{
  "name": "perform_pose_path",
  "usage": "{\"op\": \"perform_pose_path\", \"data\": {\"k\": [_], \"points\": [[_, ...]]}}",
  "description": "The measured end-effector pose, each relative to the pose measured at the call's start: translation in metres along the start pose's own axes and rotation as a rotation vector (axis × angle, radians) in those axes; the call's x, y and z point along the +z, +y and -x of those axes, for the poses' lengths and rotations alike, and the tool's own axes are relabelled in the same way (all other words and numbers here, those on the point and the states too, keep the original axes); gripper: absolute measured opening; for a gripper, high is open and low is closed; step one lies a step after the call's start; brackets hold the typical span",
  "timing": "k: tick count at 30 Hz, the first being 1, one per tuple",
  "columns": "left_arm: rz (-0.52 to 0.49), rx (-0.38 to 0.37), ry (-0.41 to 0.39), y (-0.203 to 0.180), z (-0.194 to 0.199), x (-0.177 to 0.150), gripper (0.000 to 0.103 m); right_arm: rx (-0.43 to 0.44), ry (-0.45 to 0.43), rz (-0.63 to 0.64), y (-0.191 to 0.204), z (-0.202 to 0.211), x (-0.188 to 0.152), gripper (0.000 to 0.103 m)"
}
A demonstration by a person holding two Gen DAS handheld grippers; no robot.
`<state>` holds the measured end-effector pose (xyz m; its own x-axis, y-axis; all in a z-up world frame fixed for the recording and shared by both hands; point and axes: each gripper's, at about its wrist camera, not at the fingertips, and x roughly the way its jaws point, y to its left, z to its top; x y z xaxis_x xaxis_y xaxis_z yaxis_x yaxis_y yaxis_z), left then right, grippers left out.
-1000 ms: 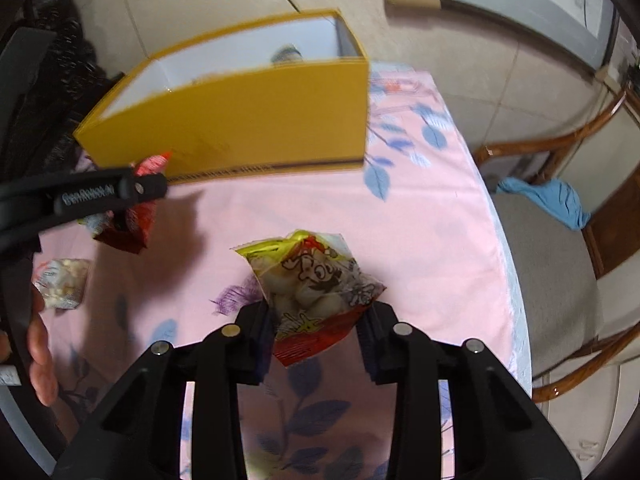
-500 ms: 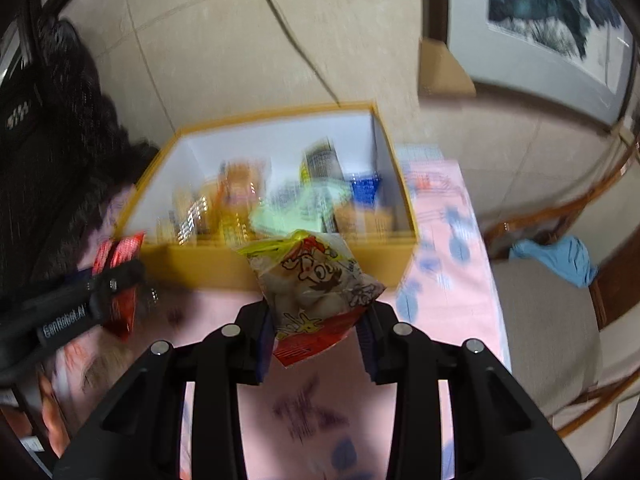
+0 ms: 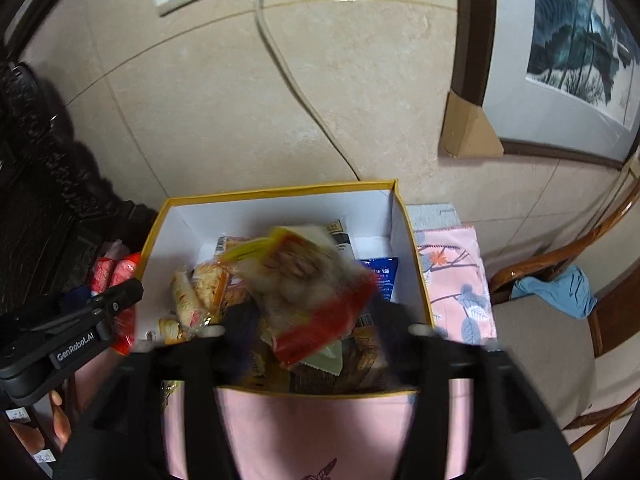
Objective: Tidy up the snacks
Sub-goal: 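Lower both snacks into the yellow box and open both tools, then move both tools away from the box toward the remaining packs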
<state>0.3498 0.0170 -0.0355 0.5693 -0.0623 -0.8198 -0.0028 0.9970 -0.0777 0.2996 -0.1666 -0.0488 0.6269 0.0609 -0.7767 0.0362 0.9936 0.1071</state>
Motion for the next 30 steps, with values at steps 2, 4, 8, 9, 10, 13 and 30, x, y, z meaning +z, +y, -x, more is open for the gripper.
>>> {"op": "perform_pose_path", "data": {"k": [2, 4, 8, 9, 10, 13, 30], "points": [[0.015, 0.021, -0.045, 0.001, 0.001, 0.004, 0.097, 0.011, -0.006, -0.017, -0.003, -0.004, 0.000, 0.102], [0.027, -0.002, -0.033, 0.002, -0.002, 0.008, 0.098, 0.002, -0.001, -0.024, -0.003, -0.008, -0.001, 0.102], [0.019, -0.008, -0.009, 0.000, -0.009, 0.008, 0.098, -0.021, 0.029, -0.025, -0.002, -0.015, -0.004, 0.102], [0.018, -0.010, -0.007, 0.000, -0.009, 0.006, 0.098, -0.024, 0.032, -0.026, -0.002, -0.015, -0.005, 0.102], [0.018, -0.011, -0.004, 0.000, -0.010, 0.005, 0.098, -0.024, 0.039, -0.025, -0.001, -0.015, -0.006, 0.102], [0.032, -0.020, 0.012, 0.001, -0.011, -0.001, 0.098, -0.028, 0.048, -0.021, -0.001, -0.014, -0.008, 0.102], [0.069, -0.050, -0.017, 0.003, 0.034, -0.040, 0.098, 0.029, -0.003, -0.009, 0.000, 0.029, -0.032, 0.102]]}}
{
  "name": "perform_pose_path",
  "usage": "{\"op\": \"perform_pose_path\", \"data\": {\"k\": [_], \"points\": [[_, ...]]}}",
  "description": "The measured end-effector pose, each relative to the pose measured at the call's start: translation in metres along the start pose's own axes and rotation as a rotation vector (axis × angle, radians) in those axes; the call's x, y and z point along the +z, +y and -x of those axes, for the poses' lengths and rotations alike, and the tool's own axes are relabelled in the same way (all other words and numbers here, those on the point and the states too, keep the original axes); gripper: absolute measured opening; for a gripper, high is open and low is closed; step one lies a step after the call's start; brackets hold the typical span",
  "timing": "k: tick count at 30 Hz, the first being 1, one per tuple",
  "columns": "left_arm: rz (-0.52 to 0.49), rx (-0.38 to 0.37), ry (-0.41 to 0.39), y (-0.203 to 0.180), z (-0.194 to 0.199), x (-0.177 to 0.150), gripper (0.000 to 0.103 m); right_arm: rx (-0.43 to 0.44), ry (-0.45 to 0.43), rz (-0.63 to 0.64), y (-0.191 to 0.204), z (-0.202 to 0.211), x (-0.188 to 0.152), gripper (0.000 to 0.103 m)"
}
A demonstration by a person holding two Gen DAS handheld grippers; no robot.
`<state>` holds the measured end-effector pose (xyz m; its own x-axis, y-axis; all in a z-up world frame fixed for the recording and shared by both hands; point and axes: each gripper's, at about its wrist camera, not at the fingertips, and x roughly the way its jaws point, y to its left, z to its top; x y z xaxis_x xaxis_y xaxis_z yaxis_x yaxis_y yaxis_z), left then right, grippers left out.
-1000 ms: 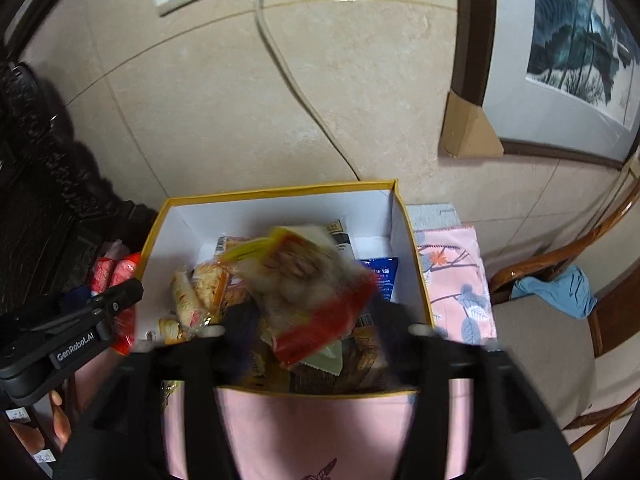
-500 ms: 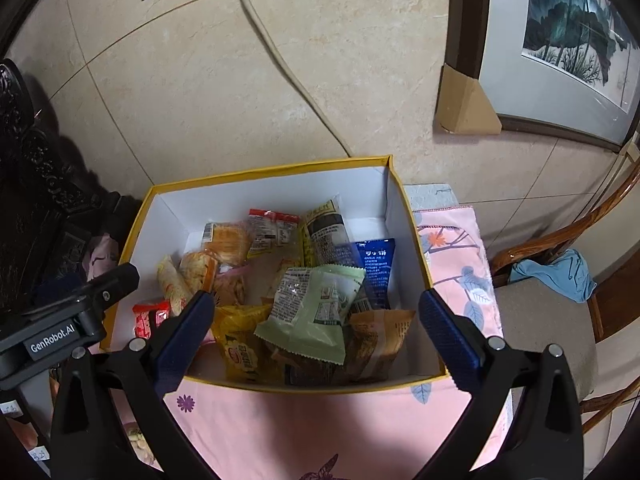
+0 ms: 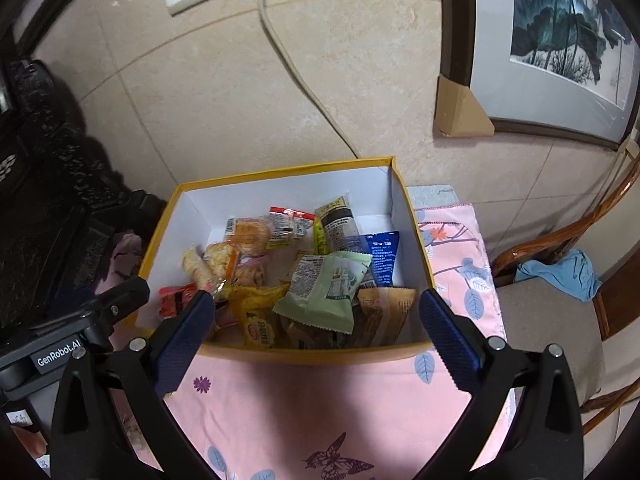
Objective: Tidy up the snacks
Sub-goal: 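Move both tools away from the box toward the remaining packs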
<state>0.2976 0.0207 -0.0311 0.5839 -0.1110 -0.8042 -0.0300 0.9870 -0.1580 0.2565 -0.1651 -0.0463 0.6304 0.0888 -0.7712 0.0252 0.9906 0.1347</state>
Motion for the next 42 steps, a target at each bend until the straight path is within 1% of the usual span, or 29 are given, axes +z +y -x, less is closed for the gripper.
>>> {"op": "perform_pose_path", "data": {"k": [3, 9, 20, 24, 28, 33, 36, 38, 40, 42], "points": [[-0.004, 0.001, -0.002, 0.000, 0.010, -0.012, 0.098, -0.011, -0.020, 0.010, 0.001, 0.012, -0.008, 0.102], [0.001, 0.002, -0.001, 0.004, 0.025, -0.027, 0.098, -0.015, -0.018, 0.022, 0.004, 0.027, -0.021, 0.102], [0.013, 0.014, -0.020, 0.016, 0.053, -0.045, 0.098, 0.002, -0.013, 0.059, 0.017, 0.045, -0.038, 0.102], [0.038, 0.027, -0.024, 0.028, 0.063, -0.052, 0.098, -0.003, 0.019, 0.096, 0.020, 0.039, -0.052, 0.102], [0.053, 0.055, -0.021, 0.044, 0.069, -0.057, 0.098, 0.003, 0.079, 0.106, 0.022, 0.024, -0.067, 0.102], [0.098, 0.087, -0.011, 0.070, 0.070, -0.064, 0.098, 0.020, 0.113, 0.145, 0.037, 0.012, -0.076, 0.102], [0.123, 0.123, 0.000, 0.085, 0.070, -0.071, 0.098, 0.047, 0.126, 0.178, 0.051, 0.005, -0.077, 0.102], [0.137, 0.153, 0.017, 0.098, 0.070, -0.079, 0.098, 0.087, 0.129, 0.211, 0.066, -0.002, -0.078, 0.102], [0.163, 0.181, 0.033, 0.112, 0.074, -0.089, 0.098, 0.152, 0.130, 0.262, 0.086, -0.007, -0.082, 0.102], [0.232, 0.180, 0.028, 0.132, 0.091, -0.109, 0.098, 0.243, 0.144, 0.340, 0.114, -0.014, -0.088, 0.102]]}}
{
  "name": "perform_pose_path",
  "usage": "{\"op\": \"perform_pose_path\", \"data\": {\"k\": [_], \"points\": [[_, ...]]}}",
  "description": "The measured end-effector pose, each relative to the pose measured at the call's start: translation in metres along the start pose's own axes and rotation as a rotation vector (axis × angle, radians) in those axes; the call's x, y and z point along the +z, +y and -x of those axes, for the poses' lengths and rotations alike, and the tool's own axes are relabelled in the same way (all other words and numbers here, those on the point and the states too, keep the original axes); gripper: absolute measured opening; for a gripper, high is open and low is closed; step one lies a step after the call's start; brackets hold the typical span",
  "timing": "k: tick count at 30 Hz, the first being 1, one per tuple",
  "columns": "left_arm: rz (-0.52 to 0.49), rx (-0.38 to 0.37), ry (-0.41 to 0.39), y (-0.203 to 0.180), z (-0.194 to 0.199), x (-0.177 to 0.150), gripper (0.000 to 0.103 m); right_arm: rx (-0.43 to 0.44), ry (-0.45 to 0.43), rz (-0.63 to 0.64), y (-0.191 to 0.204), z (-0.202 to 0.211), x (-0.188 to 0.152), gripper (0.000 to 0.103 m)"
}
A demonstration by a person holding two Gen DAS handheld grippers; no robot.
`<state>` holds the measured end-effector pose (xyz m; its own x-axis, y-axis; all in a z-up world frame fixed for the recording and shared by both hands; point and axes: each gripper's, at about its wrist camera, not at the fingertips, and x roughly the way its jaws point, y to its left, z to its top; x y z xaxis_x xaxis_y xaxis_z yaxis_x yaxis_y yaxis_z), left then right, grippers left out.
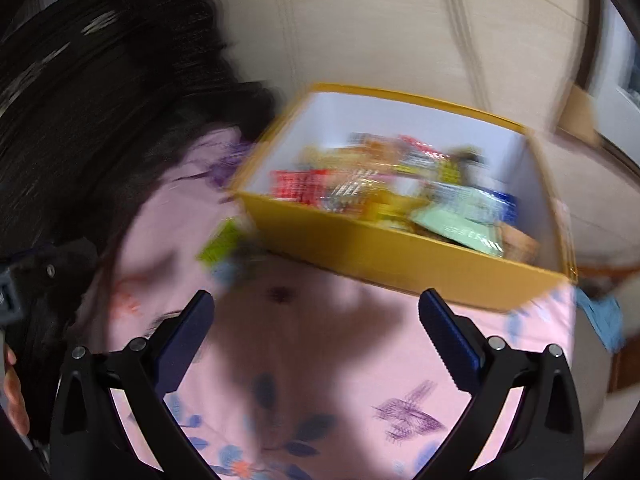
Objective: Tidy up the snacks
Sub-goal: 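Move both tools away from the box toward the remaining packs, then grasp the yellow-green pack with the right tool while the left tool grasps the white bun bag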
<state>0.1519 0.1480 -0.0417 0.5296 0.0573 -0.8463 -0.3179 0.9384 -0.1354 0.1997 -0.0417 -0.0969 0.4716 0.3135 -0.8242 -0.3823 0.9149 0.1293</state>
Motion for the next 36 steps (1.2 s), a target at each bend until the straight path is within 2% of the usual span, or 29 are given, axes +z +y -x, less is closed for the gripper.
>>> {"op": "perform_pose_path", "data": {"k": [2, 4, 9, 14, 16, 18, 19, 20, 22, 23, 24, 26, 29, 36], "points": [[0.044, -0.013, 0.002, 0.017, 0.013, -0.018, 0.098, 0.056, 0.009, 0.064, 0.021, -0.013, 0.003, 0.102], [0.047, -0.014, 0.018, 0.027, 0.022, -0.034, 0.098, 0.112, 0.022, 0.135, 0.046, -0.030, 0.006, 0.102], [0.070, -0.037, 0.064, 0.047, 0.032, -0.065, 0.098, 0.163, 0.064, 0.248, 0.090, -0.082, 0.025, 0.102], [0.084, -0.006, 0.090, 0.055, 0.025, -0.076, 0.098, 0.086, 0.163, 0.410, 0.115, -0.147, 0.038, 0.102], [0.093, 0.003, 0.104, 0.059, 0.022, -0.080, 0.098, 0.067, 0.239, 0.515, 0.123, -0.172, 0.030, 0.102], [0.101, 0.012, 0.117, 0.060, 0.018, -0.082, 0.098, 0.011, 0.367, 0.558, 0.118, -0.203, 0.016, 0.102], [0.106, 0.012, 0.120, 0.061, 0.016, -0.082, 0.098, 0.048, 0.328, 0.522, 0.112, -0.200, 0.017, 0.102], [0.109, 0.015, 0.123, 0.061, 0.015, -0.082, 0.098, 0.065, 0.329, 0.496, 0.106, -0.203, 0.016, 0.102], [0.109, 0.018, 0.126, 0.059, 0.012, -0.081, 0.098, 0.099, 0.309, 0.449, 0.096, -0.203, 0.017, 0.094], [0.105, 0.017, 0.128, 0.057, 0.010, -0.080, 0.098, 0.101, 0.288, 0.442, 0.093, -0.200, 0.018, 0.074], [0.099, 0.014, 0.130, 0.055, 0.008, -0.079, 0.098, 0.110, 0.270, 0.415, 0.086, -0.194, 0.022, 0.062], [0.083, 0.012, 0.131, 0.049, 0.004, -0.078, 0.098, 0.133, 0.297, 0.365, 0.074, -0.192, 0.027, 0.061], [0.057, 0.014, 0.141, 0.039, -0.008, -0.076, 0.098, 0.121, 0.306, 0.361, 0.059, -0.184, 0.019, 0.061], [-0.004, 0.027, 0.177, 0.015, -0.060, -0.073, 0.098, 0.069, 0.313, 0.313, 0.014, -0.133, -0.044, 0.061]]}}
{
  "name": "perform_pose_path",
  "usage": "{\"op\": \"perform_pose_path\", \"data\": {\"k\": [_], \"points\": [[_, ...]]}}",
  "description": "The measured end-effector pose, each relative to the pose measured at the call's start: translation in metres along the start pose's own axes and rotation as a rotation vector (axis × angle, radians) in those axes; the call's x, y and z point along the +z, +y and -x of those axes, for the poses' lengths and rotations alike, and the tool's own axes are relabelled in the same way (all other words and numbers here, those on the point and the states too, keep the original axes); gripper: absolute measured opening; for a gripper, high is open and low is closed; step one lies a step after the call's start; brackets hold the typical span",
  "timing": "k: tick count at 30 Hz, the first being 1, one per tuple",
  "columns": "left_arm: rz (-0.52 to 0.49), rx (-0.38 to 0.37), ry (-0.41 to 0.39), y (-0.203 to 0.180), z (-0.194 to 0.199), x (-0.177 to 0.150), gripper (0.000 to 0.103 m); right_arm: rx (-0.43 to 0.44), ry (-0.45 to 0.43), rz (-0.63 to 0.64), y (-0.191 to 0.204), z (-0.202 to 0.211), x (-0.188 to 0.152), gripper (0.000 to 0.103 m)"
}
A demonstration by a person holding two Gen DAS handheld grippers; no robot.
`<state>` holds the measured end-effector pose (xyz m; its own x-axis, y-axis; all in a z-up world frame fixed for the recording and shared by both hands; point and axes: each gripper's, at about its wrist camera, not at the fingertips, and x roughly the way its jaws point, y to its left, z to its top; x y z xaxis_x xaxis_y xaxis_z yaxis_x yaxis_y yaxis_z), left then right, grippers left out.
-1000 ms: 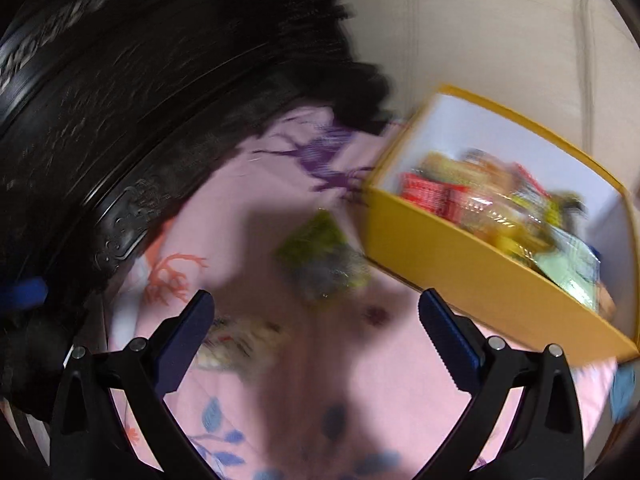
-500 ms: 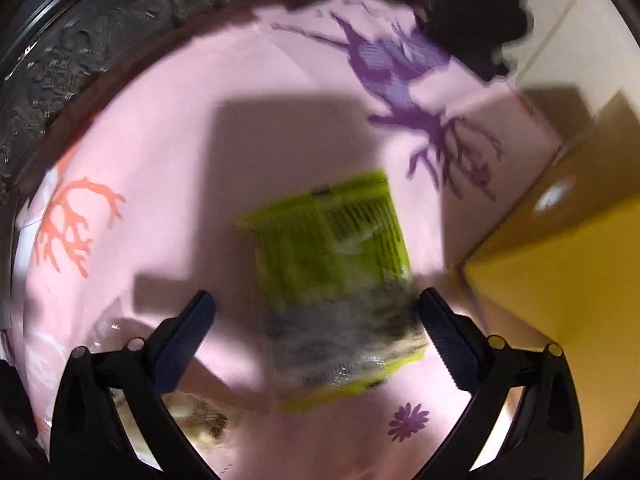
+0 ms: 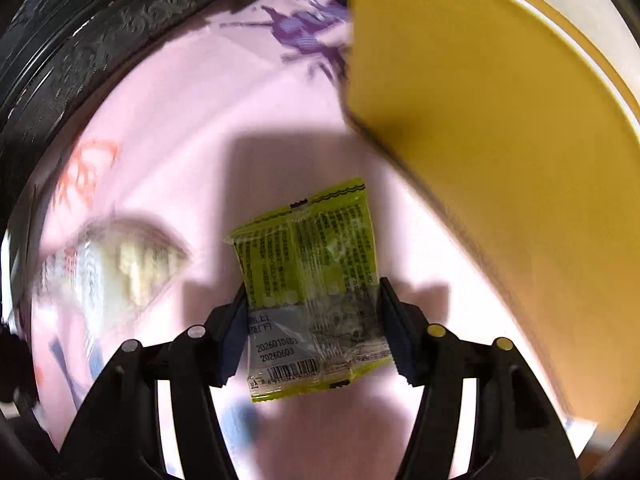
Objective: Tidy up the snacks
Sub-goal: 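Grasp the yellow-green pack with the right tool while the left tool grasps the white bun bag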
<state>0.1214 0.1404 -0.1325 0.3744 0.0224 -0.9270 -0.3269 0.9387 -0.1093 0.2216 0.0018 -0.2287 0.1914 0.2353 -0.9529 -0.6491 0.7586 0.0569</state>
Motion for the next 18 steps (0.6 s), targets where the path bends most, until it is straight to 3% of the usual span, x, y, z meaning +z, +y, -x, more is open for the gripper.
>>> {"op": "perform_pose_path", "data": {"k": [3, 8, 12, 14, 18], "points": [[-0.063, 0.005, -0.028, -0.016, -0.020, 0.010, 0.098, 0.000, 0.007, -0.057, -0.009, 0.020, -0.053, 0.062], [-0.259, 0.048, 0.001, -0.046, -0.061, 0.021, 0.098, 0.036, 0.017, -0.176, -0.025, 0.039, -0.102, 0.062], [-0.321, 0.022, 0.081, -0.052, -0.091, 0.018, 0.099, 0.049, 0.008, -0.236, -0.031, 0.043, -0.110, 0.063], [-0.337, 0.047, 0.117, -0.054, -0.105, 0.014, 0.099, 0.042, 0.008, -0.243, -0.030, 0.046, -0.110, 0.063], [-0.293, 0.038, 0.096, -0.051, -0.105, 0.013, 0.099, 0.027, 0.010, -0.234, -0.026, 0.042, -0.106, 0.064]]}}
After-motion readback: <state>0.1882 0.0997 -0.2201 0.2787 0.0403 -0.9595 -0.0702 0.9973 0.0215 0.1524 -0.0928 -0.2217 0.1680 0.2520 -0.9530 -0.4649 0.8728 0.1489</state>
